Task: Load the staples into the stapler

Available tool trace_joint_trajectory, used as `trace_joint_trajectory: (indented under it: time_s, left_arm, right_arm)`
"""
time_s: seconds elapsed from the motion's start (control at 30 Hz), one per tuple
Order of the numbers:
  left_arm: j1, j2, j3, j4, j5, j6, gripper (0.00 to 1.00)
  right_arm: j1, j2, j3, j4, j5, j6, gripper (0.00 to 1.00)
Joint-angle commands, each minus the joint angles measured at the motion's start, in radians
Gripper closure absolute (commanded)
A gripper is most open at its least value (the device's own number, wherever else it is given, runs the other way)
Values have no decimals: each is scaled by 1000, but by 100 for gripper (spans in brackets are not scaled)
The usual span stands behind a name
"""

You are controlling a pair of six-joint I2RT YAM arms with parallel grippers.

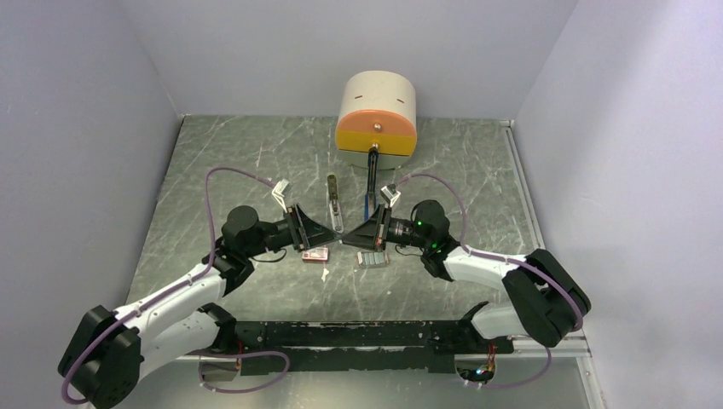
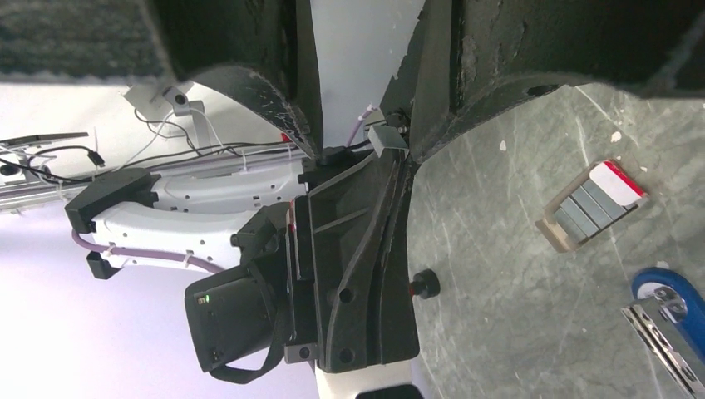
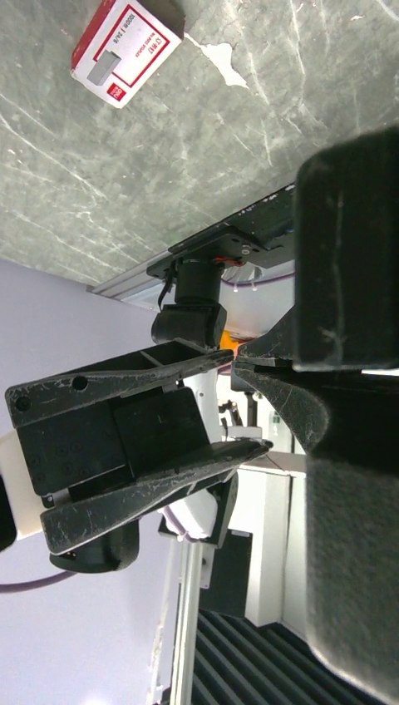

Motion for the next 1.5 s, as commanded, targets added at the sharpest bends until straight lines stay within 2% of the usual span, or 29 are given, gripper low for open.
trace_joint_trajectory:
  time_s: [0.0, 0.27, 0.63, 0.93, 1.13, 1.47]
  left_arm:
    - [-7, -19, 38, -51, -32, 63, 53]
    - [-7, 24, 26, 6, 21, 43, 53]
    - [-7, 66, 4, 99, 83, -2, 73]
    - [-7, 21, 2, 37, 44, 30, 80]
    - [-7, 4, -1, 33, 34, 33, 81]
    - [-7, -23, 15, -74, -15, 84, 81]
  right_arm:
    - [-4, -22, 15, -12, -16, -24, 100]
    - [-4, -14, 11, 16, -19, -11, 100]
    - [-3, 2, 8, 22, -18, -14, 100]
    - [-4, 1, 4, 5, -5, -18, 100]
    - [-7, -28, 6, -23, 13, -16, 86]
    - [-25, -71, -5, -97, 40, -41, 78]
